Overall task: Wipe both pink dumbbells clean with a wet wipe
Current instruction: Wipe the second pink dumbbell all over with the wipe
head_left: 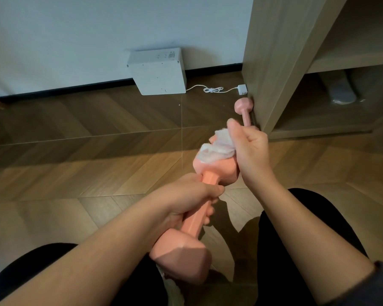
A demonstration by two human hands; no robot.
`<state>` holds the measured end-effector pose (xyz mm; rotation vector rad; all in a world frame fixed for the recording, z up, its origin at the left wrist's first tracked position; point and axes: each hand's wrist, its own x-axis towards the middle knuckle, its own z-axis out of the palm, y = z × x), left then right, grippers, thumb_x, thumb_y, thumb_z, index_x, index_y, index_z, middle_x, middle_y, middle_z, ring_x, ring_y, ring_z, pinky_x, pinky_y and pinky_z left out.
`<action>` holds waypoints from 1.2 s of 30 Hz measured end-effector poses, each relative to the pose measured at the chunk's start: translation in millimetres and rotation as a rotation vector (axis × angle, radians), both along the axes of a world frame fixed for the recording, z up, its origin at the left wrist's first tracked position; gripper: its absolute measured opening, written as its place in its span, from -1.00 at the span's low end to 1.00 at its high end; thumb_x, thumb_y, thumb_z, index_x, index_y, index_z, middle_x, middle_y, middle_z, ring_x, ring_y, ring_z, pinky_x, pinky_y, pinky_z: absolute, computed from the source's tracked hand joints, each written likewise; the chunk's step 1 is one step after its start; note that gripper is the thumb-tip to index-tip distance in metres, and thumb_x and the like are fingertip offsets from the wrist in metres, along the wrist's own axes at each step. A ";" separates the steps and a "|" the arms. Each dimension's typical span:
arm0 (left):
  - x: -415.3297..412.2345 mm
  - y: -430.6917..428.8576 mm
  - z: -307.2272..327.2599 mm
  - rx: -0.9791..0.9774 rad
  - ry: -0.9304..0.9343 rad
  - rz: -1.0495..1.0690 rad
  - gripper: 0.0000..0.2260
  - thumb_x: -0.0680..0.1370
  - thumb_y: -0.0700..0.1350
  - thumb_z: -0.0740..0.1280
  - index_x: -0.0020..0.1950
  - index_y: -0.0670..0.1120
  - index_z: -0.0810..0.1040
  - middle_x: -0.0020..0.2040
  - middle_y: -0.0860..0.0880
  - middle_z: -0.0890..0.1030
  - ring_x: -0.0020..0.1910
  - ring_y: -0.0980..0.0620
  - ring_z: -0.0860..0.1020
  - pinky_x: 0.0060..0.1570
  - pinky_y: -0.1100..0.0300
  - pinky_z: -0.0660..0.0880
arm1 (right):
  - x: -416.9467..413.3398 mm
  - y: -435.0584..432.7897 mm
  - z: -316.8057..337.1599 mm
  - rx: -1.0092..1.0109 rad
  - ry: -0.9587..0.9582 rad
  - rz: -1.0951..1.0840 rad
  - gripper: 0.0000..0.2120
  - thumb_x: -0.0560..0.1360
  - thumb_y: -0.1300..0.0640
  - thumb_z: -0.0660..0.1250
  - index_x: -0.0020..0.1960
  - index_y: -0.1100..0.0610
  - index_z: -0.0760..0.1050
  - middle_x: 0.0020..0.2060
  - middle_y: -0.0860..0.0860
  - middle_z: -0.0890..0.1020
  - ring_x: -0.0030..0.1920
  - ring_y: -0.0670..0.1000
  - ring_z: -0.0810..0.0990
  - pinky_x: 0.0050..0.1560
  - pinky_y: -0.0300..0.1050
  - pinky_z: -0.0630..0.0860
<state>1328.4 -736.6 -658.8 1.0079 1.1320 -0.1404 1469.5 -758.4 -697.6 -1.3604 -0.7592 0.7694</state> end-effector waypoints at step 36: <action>-1.6 11.8 -1.3 0.077 0.010 0.291 -0.83 0.57 -0.27 0.28 0.16 -0.22 0.47 -0.37 -0.08 0.49 -0.49 0.05 0.49 -0.48 0.16 0.52 | 16.8 -15.3 13.9 -0.117 -0.286 0.354 -0.80 0.60 0.17 0.25 0.14 0.08 0.62 0.14 -0.06 0.59 0.12 -0.16 0.56 0.07 -0.29 0.53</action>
